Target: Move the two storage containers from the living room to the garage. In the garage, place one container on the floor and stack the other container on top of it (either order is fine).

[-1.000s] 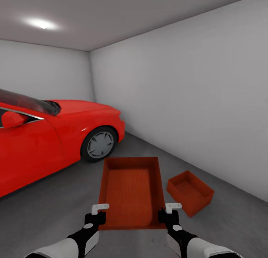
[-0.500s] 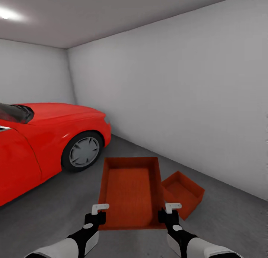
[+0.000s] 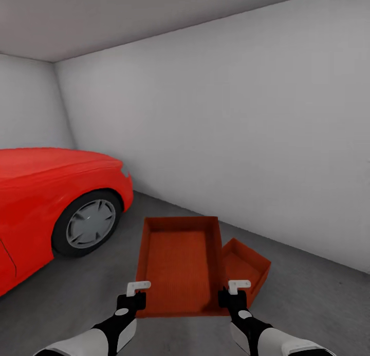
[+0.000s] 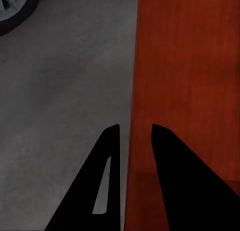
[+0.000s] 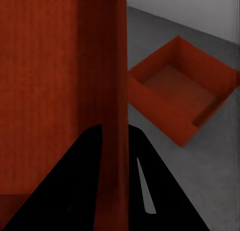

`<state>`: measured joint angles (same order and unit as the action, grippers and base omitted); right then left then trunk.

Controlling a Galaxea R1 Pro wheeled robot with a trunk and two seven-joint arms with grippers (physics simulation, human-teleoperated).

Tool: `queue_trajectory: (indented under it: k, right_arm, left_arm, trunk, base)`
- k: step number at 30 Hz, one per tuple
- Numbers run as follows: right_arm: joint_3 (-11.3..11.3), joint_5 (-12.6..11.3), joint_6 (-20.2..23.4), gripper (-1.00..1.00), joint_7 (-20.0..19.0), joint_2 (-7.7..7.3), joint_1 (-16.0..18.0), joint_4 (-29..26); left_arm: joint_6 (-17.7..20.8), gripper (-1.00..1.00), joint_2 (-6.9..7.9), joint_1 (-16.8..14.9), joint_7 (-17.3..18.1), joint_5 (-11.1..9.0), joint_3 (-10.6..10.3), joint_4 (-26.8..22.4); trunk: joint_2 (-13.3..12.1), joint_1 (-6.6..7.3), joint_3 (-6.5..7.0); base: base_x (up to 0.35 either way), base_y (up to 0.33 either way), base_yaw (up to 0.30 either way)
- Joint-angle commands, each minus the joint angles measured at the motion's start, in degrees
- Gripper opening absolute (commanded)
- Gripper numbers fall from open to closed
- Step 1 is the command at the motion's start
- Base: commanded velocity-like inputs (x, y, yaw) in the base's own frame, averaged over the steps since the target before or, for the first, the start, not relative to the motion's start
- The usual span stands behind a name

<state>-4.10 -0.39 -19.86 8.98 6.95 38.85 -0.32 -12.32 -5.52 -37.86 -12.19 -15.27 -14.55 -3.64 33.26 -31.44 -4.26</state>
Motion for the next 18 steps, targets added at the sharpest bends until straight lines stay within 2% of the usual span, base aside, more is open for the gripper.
queue_trajectory:
  k: [1,18]
  right_arm:
    - [3.91,-0.76,-0.17,-1.00,0.07,1.40,0.08,0.23]
    - [3.92,-0.76,-0.17,-1.00,0.07,1.39,0.08,0.23]
  left_arm:
    - [-1.04,-1.00,-0.01,-0.04,-0.46,0.24,-0.13,-0.14]
    - [-1.04,-1.00,-0.01,-0.05,-0.46,0.24,-0.13,-0.14]
  trunk:
    - [0.09,-0.05,-0.10]
    - [0.09,-0.05,-0.10]
  base:
    - [0.317,0.185,-0.281]
    - [0.316,0.187,-0.281]
